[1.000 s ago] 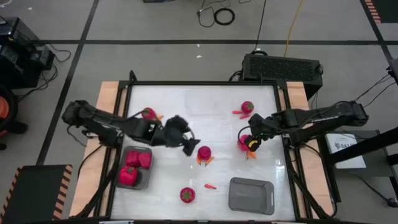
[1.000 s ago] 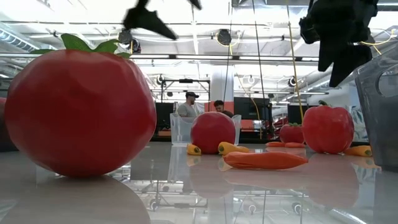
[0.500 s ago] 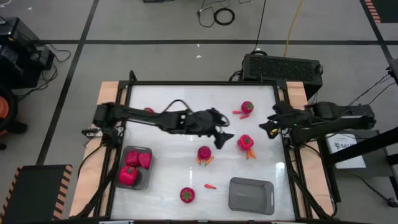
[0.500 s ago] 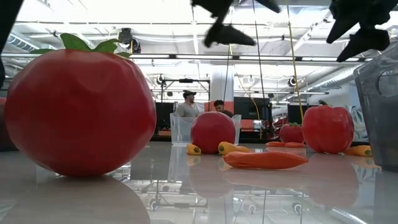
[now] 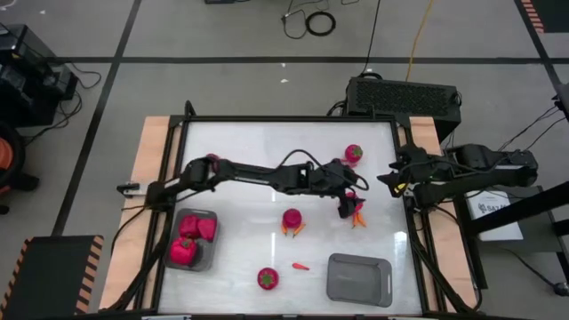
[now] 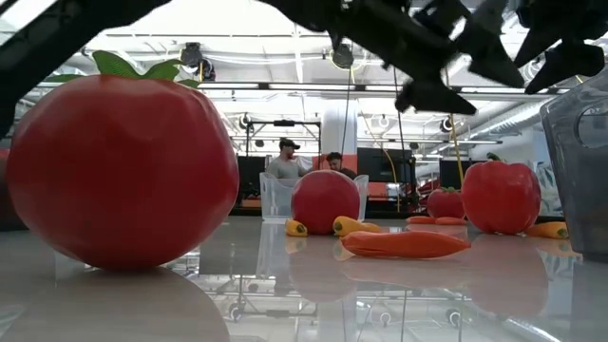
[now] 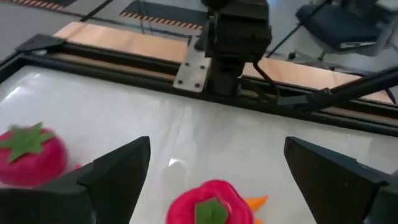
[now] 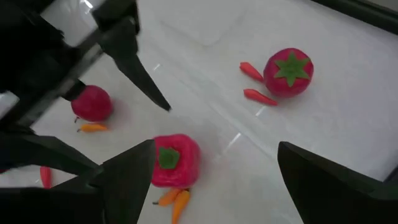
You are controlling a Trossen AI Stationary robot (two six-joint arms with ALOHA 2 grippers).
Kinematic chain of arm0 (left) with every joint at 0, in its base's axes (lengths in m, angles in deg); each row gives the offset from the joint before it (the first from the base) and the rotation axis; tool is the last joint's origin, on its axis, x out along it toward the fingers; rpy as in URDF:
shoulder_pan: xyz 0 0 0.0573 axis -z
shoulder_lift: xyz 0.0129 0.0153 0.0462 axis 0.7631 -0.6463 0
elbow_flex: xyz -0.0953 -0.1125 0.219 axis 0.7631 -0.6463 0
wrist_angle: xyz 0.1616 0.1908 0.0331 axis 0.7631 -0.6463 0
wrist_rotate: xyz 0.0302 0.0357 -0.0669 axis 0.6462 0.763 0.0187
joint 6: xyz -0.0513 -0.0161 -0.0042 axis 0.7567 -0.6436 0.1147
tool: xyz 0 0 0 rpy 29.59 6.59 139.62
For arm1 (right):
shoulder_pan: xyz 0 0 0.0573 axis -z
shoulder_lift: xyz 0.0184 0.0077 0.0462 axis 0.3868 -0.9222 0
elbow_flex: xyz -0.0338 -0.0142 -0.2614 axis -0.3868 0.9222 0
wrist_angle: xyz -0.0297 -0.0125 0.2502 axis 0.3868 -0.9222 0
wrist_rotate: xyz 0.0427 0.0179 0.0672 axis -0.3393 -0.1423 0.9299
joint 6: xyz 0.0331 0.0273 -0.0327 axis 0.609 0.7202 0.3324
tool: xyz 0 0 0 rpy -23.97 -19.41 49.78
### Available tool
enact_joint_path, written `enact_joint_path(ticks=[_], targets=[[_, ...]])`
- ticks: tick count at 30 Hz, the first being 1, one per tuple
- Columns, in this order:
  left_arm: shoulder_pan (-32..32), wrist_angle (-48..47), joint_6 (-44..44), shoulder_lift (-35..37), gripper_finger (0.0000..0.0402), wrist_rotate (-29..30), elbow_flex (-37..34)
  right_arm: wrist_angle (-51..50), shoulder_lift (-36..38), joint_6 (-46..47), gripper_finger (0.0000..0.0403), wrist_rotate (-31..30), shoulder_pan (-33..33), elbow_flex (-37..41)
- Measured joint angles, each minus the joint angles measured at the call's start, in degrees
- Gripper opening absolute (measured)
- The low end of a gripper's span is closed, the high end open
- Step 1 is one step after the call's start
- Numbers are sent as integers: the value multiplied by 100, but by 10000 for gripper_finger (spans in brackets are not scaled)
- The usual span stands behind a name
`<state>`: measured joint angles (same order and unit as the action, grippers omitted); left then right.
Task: Sort produce into baskets
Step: Put the bell pepper into the left black bin
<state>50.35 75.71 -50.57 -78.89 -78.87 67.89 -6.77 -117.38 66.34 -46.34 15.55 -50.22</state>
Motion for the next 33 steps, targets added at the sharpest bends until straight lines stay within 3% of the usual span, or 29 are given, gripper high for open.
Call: enact_joint_path(ticks=[9, 26, 33], targets=[[-134, 534, -29, -473, 374, -502, 23, -58, 3, -212, 329, 26, 0, 0], [-135, -235, -80, -518, 373, -790, -7, -53, 1, -661, 329, 26, 0, 0], [-135, -310, -211, -515, 324, -790, -1, -53, 1, -615, 329, 27, -2, 1]])
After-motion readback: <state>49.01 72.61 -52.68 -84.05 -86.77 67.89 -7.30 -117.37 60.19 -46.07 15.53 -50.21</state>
